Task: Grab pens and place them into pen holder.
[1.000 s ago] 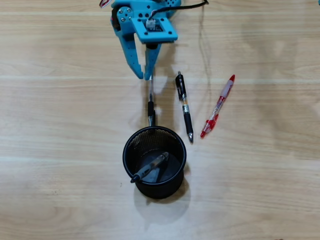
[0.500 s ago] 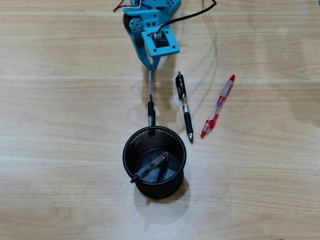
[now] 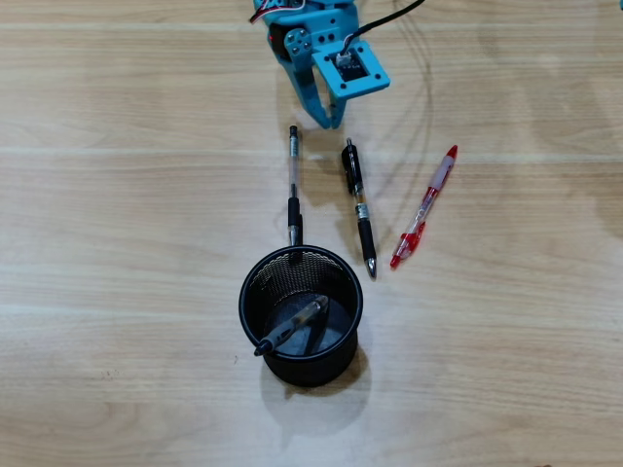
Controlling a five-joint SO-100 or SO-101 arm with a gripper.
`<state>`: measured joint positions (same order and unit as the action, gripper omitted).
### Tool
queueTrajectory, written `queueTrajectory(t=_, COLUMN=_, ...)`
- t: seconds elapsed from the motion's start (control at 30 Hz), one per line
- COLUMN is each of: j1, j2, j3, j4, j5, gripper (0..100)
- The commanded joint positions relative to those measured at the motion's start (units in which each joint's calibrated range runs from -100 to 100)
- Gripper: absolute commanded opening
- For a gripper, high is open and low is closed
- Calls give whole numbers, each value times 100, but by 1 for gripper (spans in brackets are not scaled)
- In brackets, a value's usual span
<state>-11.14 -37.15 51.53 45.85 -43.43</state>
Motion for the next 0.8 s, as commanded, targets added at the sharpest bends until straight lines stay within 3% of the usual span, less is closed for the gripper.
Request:
queueTrajectory(t=0.0, j1=-170, j2=-153, j3=-29, j4=-17, j5=-89, gripper=2)
queueTrajectory(t=0.33, j1=-170, j2=-153, j3=-38, j4=-17, j5=-100, gripper=2)
queueTrajectory(t=0.47, j1=-170, j2=-103, j3=-38, j4=-26, j5=-409, gripper=2)
queueTrajectory(t=0.77, j1=93, j2=1258, j3=-768, j4=43, j5=-628, gripper=4)
